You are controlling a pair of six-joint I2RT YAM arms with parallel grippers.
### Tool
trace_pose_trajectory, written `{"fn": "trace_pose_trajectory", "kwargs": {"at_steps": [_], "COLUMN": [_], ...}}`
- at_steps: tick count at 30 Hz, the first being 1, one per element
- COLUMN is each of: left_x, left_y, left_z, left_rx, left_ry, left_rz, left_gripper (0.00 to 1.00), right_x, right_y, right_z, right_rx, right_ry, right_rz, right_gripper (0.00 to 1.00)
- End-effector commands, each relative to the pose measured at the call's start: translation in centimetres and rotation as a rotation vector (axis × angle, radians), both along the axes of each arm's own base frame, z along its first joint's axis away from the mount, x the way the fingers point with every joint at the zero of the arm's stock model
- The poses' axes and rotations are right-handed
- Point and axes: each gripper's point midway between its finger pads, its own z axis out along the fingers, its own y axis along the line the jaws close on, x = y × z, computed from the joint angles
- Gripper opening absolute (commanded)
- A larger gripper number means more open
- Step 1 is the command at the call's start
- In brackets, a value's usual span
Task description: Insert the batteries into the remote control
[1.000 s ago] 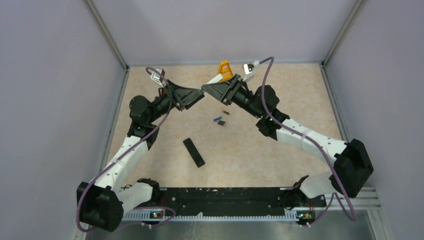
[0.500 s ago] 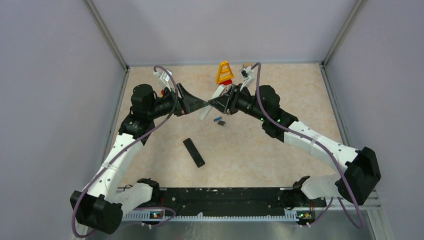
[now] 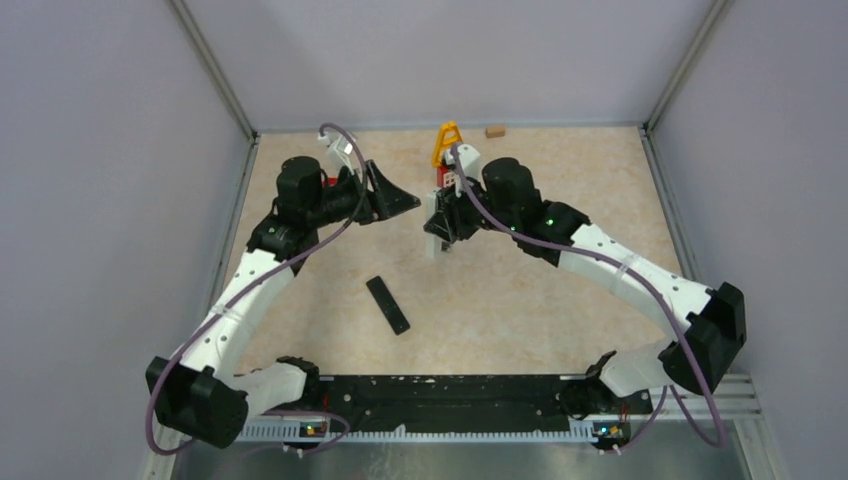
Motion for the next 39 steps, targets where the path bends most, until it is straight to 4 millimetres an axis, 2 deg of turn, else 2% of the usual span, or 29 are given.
{"fn": "trace_pose_trajectory", "kwargs": {"at_steps": [1, 4, 11, 15, 24, 26, 29, 30, 32, 34, 36, 37, 39], "left_x": [0.8, 0.7, 0.8, 1.1, 0.6, 0.5, 0.8, 1.0, 1.3, 1.9, 2.5, 2.9, 3.6], "left_y": [-2.1, -2.7, -3.3, -3.5, -3.8, -4.0, -4.0, -3.8, -3.6, -3.1, -2.3, -1.8, -0.8], "left_z": [2.0, 2.6, 2.1, 0.6, -1.6, -1.8, -2.0, -2.1, -2.1, -1.7, -1.0, -0.6, 0.4], "left_rx": [-0.039, -0.054, -0.07, -0.027, 0.047, 0.05, 0.065, 0.072, 0.091, 0.108, 0.105, 0.095, 0.054], "left_ry": [-0.035, -0.055, -0.037, 0.01, 0.065, 0.073, 0.071, 0.065, 0.043, 0.014, -0.01, -0.021, -0.036], "left_rz": [-0.035, -0.052, -0.066, -0.051, -0.076, -0.09, -0.085, -0.076, -0.068, -0.051, -0.033, -0.023, -0.002], "left_gripper": [0.81, 0.82, 0.83, 0.77, 0.46, 0.33, 0.04, 0.0, 0.0, 0.0, 0.0, 0.0, 0.0], "right_x": [-0.8, -1.0, -1.2, -0.8, 0.3, 0.6, 1.0, 1.1, 0.9, 0.6, 0.4, 0.5, 1.1], "right_y": [1.6, 2.1, 3.1, 3.3, 3.9, 4.0, 4.0, 3.9, 3.7, 3.0, 1.8, 1.0, -1.0], "right_z": [1.5, 1.3, 1.1, 1.2, 0.5, 0.2, -0.3, -0.6, -0.8, -0.5, 0.6, 2.4, 3.6], "right_rx": [-0.053, -0.052, -0.065, -0.063, -0.082, -0.093, -0.105, -0.105, -0.098, -0.067, 0.018, 0.109, 0.253], "right_ry": [-0.072, -0.063, -0.052, -0.055, -0.012, -0.004, 0.018, 0.026, 0.042, 0.053, 0.066, 0.058, 0.107], "right_rz": [0.097, 0.126, 0.177, 0.169, 0.122, 0.114, 0.086, 0.078, 0.065, 0.045, 0.02, 0.001, -0.066], "right_gripper": [0.03, 0.03, 0.03, 0.03, 0.04, 0.04, 0.07, 0.11, 0.28, 0.51, 0.7, 0.76, 0.86]}}
